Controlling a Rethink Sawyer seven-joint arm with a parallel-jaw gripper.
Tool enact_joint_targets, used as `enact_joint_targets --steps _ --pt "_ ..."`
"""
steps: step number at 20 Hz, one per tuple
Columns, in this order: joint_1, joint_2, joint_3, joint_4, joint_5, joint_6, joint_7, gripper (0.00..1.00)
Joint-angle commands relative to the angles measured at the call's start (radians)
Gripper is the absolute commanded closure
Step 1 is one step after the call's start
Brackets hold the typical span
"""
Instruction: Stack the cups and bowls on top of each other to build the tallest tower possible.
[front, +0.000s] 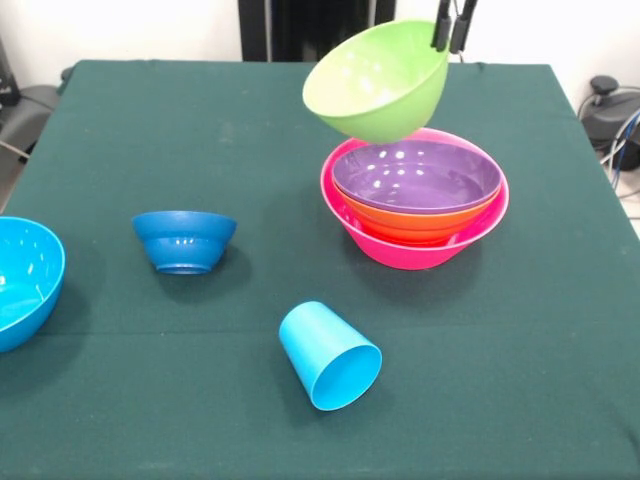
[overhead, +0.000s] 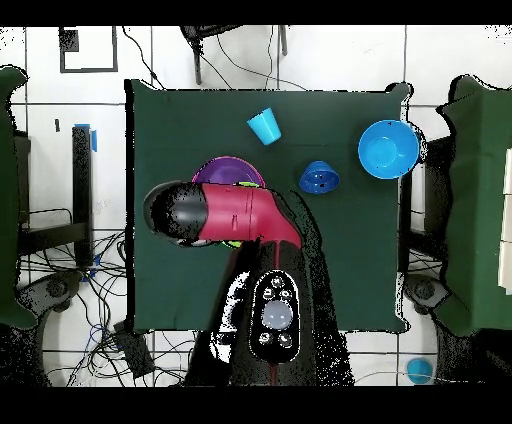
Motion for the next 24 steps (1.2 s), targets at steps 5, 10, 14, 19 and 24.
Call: enact_joint_targets --steps 5,10,14,19,24 --pt "0.071 0.048 0.028 -0.068 0.066 0.008 0.261 1.00" --pt "0.058 0.076 0.037 -0.090 0.077 -0.083 0.252 1.00" --pt "0.076 0.087 0.018 -0.134 0.069 -0.047 0.275 1.00" --pt "0.087 0.058 0.004 -0.142 0.076 0.006 0.302 1.00" --pt "0.093 0.045 -0.011 -0.169 0.079 0.056 0.313 1.00"
